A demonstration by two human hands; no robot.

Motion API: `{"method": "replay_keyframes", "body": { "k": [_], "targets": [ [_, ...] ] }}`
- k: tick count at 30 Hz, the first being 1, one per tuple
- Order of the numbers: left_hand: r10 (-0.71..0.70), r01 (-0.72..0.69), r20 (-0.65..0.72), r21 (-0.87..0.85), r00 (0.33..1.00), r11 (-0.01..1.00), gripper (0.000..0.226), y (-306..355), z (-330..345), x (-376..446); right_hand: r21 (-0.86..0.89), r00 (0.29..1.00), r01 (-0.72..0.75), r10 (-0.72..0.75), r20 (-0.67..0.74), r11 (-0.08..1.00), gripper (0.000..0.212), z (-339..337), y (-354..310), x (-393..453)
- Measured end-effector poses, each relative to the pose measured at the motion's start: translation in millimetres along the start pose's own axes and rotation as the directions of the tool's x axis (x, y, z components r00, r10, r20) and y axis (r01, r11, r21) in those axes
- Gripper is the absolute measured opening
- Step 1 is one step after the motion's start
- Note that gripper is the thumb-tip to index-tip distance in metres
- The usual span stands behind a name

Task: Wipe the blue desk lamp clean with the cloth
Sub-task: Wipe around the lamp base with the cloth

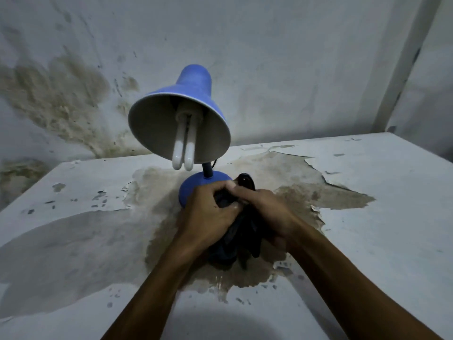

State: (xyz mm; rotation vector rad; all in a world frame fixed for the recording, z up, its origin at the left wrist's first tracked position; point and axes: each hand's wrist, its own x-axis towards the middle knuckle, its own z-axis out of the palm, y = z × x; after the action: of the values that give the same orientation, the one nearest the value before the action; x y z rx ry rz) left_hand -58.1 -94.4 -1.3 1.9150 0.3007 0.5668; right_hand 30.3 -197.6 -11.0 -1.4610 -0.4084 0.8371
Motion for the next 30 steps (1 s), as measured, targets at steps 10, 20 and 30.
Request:
{"method": "replay_keyframes", "body": {
  "k": [10, 20, 30],
  "targets": [
    [-0.386, 0.435, 0.201, -0.440, 0.900, 0.786, 0.063, 2, 5, 25, 0.285, 0.974, -0.193, 0.218, -0.058, 0.939, 0.033, -71, -18, -34],
    [-0.561, 0.638, 0.330, -0.551, 0.759, 0.539, 0.025, 3, 45, 52, 0.382, 0.970, -0.079, 0.159, -0.184, 0.921, 0.028, -96, -1, -12],
    [-0.407, 0.398, 0.049, -0.343, 0.912, 0.851, 0.088, -13, 79, 112, -0.062, 0.909, -0.037, 0.007, -0.418, 0.997, 0.018, -120, -12, 55]
  ]
}}
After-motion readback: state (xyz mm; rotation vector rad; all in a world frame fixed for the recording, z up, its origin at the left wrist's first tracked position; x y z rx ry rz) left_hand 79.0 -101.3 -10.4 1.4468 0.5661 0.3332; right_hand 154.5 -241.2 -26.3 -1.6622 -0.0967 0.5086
